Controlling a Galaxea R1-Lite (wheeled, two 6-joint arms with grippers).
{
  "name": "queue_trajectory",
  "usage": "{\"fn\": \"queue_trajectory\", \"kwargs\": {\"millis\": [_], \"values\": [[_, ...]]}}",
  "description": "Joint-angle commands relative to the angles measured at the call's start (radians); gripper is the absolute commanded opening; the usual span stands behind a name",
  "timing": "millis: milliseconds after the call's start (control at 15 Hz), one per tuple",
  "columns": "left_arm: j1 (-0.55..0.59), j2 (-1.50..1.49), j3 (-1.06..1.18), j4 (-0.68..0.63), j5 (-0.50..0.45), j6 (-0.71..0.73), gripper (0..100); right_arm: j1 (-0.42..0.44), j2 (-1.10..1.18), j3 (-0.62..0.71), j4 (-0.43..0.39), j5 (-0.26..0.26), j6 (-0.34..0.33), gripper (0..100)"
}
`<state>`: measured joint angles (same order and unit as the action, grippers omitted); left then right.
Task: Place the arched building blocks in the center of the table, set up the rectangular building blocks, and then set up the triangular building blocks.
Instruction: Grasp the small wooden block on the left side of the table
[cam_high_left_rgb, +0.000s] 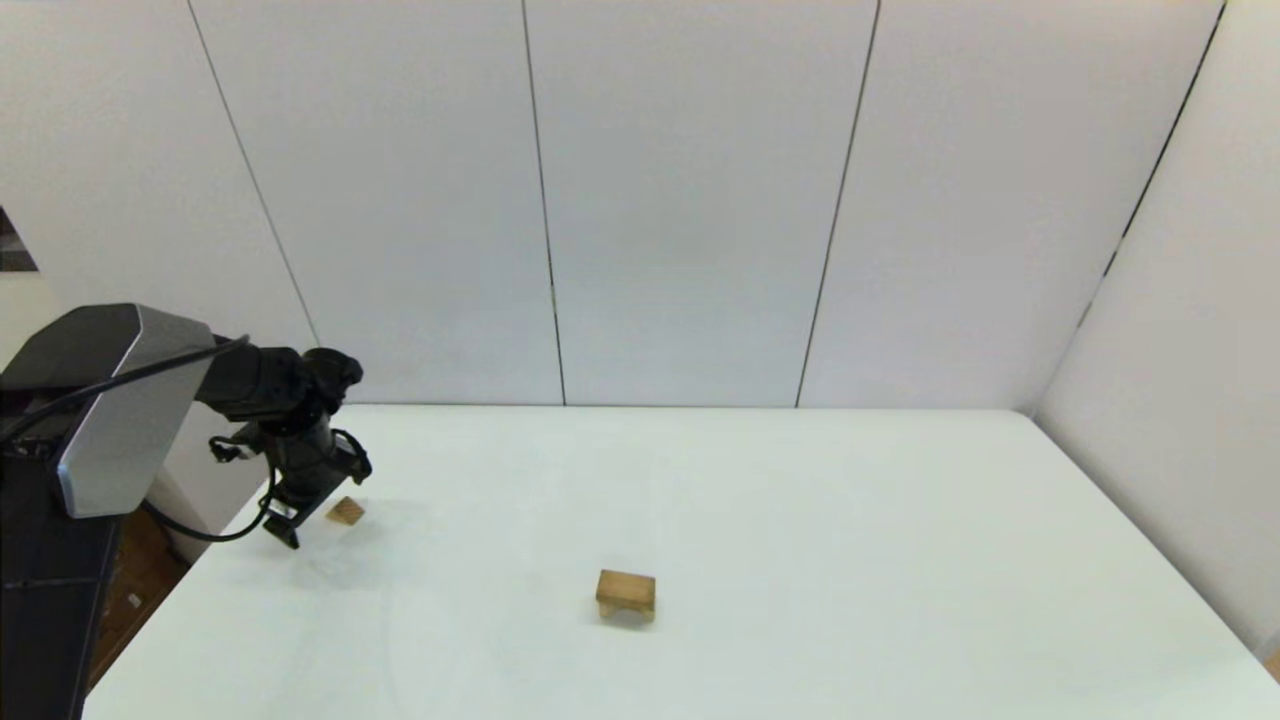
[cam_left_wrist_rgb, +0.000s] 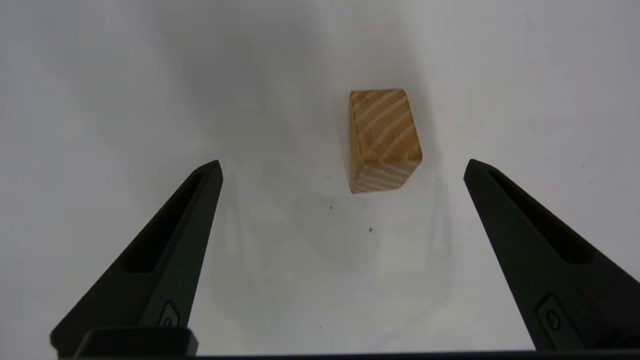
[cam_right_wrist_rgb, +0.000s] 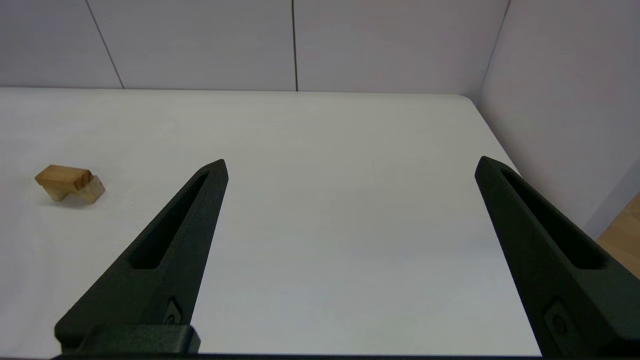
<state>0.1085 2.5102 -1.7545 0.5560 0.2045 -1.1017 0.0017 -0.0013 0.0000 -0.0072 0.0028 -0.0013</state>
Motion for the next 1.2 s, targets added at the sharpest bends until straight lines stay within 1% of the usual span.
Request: {"fn": "queue_trajectory", "kwargs": {"millis": [67,867,933,1200], "values": [[-0.004,0.029,-0.034,0.005,0.023,0.002,100,0.001,0.0,0.0,0.0,0.0,0.0,100],[-0.007,0.047,-0.069,0.022,0.023,0.026,100,0.0,0.0,0.0,0.0,0.0,-0.002,100],[-0.007,0.047,-0.069,0.022,0.023,0.026,0,0.0,0.0,0.0,0.0,0.0,0.0,100],[-0.01,0.048,-0.073,0.022,0.023,0.028,0,0.001,0.0,0.0,0.0,0.0,0.0,100]]}}
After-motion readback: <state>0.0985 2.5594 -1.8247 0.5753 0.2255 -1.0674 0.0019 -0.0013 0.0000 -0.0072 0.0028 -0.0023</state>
